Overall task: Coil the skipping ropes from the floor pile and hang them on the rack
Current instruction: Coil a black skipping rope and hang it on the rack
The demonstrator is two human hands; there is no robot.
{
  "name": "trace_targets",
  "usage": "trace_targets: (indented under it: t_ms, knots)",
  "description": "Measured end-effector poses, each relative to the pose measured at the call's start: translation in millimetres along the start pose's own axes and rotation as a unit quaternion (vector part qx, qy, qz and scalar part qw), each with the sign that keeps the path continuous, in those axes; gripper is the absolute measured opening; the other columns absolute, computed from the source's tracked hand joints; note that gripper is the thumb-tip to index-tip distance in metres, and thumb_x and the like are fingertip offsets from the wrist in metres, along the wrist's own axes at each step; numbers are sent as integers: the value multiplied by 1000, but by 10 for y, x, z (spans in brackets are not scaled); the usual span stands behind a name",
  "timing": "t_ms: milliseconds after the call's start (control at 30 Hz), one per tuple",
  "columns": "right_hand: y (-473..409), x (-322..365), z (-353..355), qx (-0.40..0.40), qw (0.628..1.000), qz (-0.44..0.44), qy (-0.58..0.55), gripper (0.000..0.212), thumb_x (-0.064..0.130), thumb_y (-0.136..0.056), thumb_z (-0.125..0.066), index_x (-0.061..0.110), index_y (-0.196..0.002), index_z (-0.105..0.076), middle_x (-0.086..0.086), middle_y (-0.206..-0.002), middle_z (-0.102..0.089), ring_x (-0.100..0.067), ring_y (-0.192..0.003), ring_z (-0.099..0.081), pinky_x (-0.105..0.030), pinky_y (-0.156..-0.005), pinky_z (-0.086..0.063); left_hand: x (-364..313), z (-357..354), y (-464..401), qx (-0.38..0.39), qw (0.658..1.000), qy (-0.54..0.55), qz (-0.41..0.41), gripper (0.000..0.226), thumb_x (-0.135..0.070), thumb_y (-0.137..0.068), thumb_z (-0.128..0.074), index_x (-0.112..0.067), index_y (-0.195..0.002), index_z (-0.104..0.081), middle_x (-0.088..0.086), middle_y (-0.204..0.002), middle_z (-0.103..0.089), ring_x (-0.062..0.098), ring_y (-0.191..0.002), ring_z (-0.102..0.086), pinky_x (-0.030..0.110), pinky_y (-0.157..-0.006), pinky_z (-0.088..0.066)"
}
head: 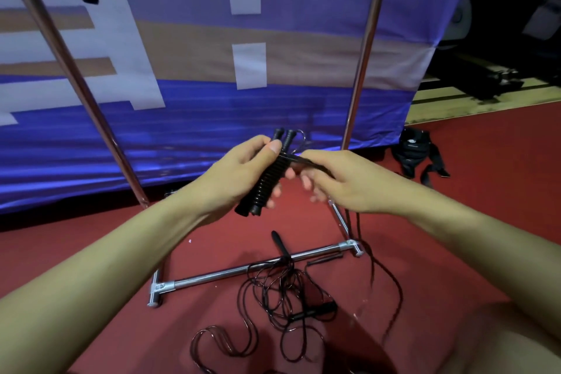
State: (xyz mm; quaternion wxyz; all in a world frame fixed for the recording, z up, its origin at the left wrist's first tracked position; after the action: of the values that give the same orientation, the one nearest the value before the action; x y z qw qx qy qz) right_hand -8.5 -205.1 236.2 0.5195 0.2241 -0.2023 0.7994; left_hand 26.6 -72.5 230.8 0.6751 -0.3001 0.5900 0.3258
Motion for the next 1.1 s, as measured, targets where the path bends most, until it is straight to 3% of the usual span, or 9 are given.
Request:
trace_targets:
  t_ms: [133, 233, 367, 567, 667, 767, 867, 1000, 1100]
  knots:
    - [74, -102, -4, 38, 980, -43, -193, 30, 43, -107, -46, 24, -106, -69, 12, -79, -56, -5, -71, -52, -20, -72, -46, 5, 143, 29, -10, 999, 30, 7, 20, -30, -110, -43, -11, -106, -49, 7, -85, -67, 16, -54, -50, 27, -46, -48]
    - [90, -108, -93, 70, 973, -45, -213, 27, 26, -109, -45, 9, -96, -61, 5, -88, -65, -7, -82, -61, -27, -81, -52, 9, 153, 38, -10, 999, 37, 11, 21, -31, -109, -46, -13, -98, -48, 7, -81, -64, 15, -50, -45, 26, -43, -43]
    - [86, -79, -305, 123, 891, -74, -430, 45, 37, -106, -44, -4, -123, -46, -15, -122, -72, -35, -116, -69, -41, -100, -55, -42, 187, 22, -25, 1000, 9, -6, 20, -32, -106, -52, -12, -102, -52, 5, -77, -62, 16, -49, -42, 26, -43, -41]
    - [47, 11, -449, 142, 851, -65, -501, 38, 41, -104, -42, 9, -106, -64, -1, -78, -50, -15, -76, -48, -32, -82, -47, -34, 151, 33, -7, 1000, -4, -10, 17, -30, -103, -58, -13, -102, -56, 8, -80, -58, 17, -51, -42, 25, -41, -40]
    - [43, 41, -452, 167, 841, -53, -512, 27, 28, -107, -43, 11, -90, -54, 0, -76, -54, -16, -77, -58, -29, -80, -52, -41, 99, 31, 13, 999, 31, 5, 21, -30, -102, -58, -10, -101, -55, 8, -78, -56, 16, -49, -38, 23, -40, -37]
    - [48, -17, -361, 185, 902, -31, -389, 21, 27, -105, -47, 15, -94, -60, 3, -72, -51, -11, -62, -50, -24, -65, -49, -65, -14, 74, 79, 994, 73, 27, 23, -33, -99, -61, -13, -88, -59, 5, -74, -55, 10, -43, -35, 19, -36, -31]
    - [9, -132, -46, 95, 992, 48, -74, 21, 23, -107, -51, 26, -92, -66, 7, -71, -56, -8, -65, -52, -25, -66, -45, -10, -121, 171, 186, 976, 74, 81, 31, -33, -100, -63, -11, -79, -60, -1, -61, -56, 3, -37, -34, 15, -34, -28]
    - [57, 161, 114, -15, 977, 193, 87, 12, 20, -101, -57, 21, -100, -70, 11, -85, -64, -3, -77, -59, -10, -76, -42, 159, -247, 321, 338, 925, 24, 173, 48, -42, -92, -72, 5, -84, -64, 14, -48, -46, 6, -34, -36, 15, -36, -32]
    - [65, 305, 63, -65, 951, 243, 182, 18, 16, -100, -57, 9, -107, -72, -1, -93, -69, -21, -85, -66, -34, -74, -56, 180, -402, 411, 406, 892, -30, 195, 25, -28, -101, -63, -5, -98, -70, 13, -63, -65, 6, -37, -43, 17, -37, -34]
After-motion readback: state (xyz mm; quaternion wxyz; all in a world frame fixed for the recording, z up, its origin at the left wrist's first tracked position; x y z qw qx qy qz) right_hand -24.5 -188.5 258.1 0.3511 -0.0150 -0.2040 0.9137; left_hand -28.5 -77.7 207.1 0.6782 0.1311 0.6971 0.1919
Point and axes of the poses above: each hand's wrist, its own y-axis away from the middle knuckle, its own z-axis out of the back of the hand, x = y × z, the point moved 8 cm from there along -y, towards the middle knuckle
